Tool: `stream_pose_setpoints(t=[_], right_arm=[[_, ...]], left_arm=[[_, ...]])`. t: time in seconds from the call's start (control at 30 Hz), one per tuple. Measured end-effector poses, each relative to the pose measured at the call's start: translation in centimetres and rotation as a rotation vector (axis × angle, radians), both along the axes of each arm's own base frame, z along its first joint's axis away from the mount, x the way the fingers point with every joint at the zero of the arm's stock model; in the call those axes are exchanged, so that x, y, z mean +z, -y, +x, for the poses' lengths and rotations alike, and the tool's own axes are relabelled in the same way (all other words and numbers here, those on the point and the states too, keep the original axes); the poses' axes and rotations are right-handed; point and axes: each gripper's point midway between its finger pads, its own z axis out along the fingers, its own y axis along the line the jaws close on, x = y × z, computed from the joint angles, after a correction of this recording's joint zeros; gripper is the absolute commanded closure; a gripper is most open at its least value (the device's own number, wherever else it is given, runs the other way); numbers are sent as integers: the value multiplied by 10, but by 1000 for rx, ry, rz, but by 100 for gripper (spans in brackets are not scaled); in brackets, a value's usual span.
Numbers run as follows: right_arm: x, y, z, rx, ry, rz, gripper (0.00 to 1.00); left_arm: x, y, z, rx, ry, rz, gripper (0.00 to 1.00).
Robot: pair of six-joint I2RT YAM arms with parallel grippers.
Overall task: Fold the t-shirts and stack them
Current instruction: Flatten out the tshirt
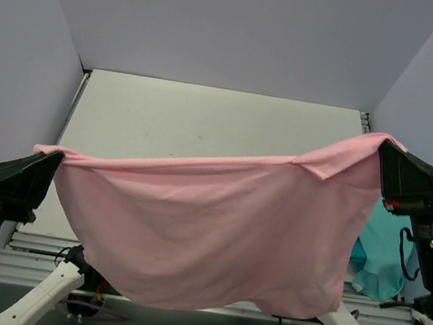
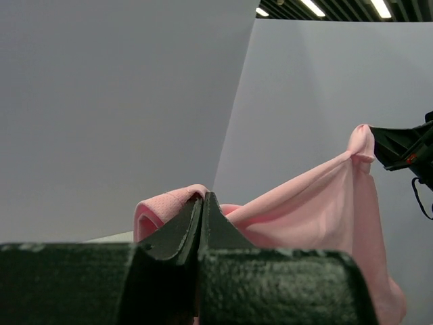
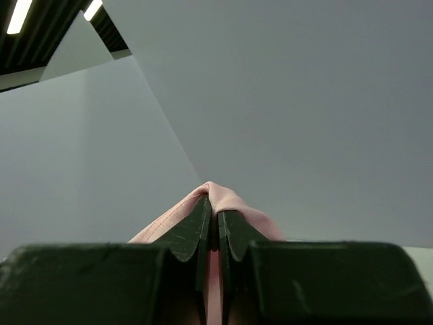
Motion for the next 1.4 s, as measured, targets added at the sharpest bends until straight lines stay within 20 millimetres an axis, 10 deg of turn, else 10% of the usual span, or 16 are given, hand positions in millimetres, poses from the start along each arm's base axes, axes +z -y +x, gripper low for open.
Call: stream_pose_setpoints(t=[0.1,0.23,0.57,0.7,0.83,1.0,1.07,1.13,1.2,1.4], right_arm=[[-20,-9,47,-31,-102,-1,100],[-99,-21,128,-116,-330,-23,100],[-379,-37,293,-373,-904,-183,100],[-451,-43,340,-424,-1001,-233,100],[-487,-52,406,-444,-1007,-225,100],[-520,-56,496,-446,-977,-176,100],[-534,-53,525,-448,-968,-144,59],[-540,-49,555,-451,-946,-111,1],[-542,-45,579,-447,-913,-93,0],[-501,-37,606,-433,-788,-54,0]], left_arm=[[-14,5,38,64,-78,-3,98],[-68,22,122,183,-274,47,98],[-283,53,317,488,-751,256,98],[-376,41,380,592,-919,323,98],[-448,25,445,666,-1059,358,98],[-489,11,529,681,-1099,303,98],[-495,4,561,672,-1105,270,98],[-494,-5,596,660,-1108,225,65],[-489,-14,624,638,-1104,166,6],[-466,-57,643,648,-1112,23,6]])
